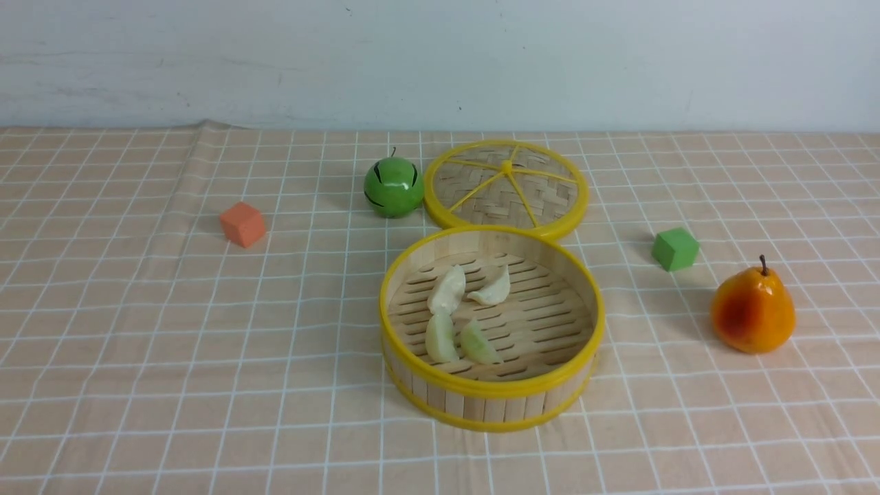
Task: Put the dumplings into the steamer on the table with the brown tablecloth.
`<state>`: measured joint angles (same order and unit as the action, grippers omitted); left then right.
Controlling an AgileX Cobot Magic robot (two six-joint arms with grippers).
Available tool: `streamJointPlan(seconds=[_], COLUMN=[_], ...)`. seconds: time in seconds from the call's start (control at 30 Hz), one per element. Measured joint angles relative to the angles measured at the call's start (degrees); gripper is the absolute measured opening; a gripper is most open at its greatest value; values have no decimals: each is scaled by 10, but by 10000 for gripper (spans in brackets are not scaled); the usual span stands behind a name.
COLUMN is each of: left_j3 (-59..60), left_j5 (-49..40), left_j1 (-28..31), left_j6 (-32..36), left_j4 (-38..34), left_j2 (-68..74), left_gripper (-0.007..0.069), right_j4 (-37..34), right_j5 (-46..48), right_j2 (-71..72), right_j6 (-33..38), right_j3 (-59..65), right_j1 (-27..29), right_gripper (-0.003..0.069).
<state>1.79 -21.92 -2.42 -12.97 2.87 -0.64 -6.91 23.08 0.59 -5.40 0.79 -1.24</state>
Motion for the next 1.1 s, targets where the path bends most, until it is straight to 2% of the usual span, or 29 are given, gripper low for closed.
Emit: streamJointPlan(seconds=[0.13, 1.1], left_j3=[0, 0], left_j5=[-1, -2], left_j1=[0, 0], left_j6=[20, 22], left_j4=[-2, -14], left_j2=[0, 0], left_gripper=[-14, -13], right_j4=[0, 0], right_j5=[0, 0], right_j2=[0, 0], right_j6=[0, -2], right_j3=[0, 0], right_j1=[0, 0], right_gripper=[103, 126])
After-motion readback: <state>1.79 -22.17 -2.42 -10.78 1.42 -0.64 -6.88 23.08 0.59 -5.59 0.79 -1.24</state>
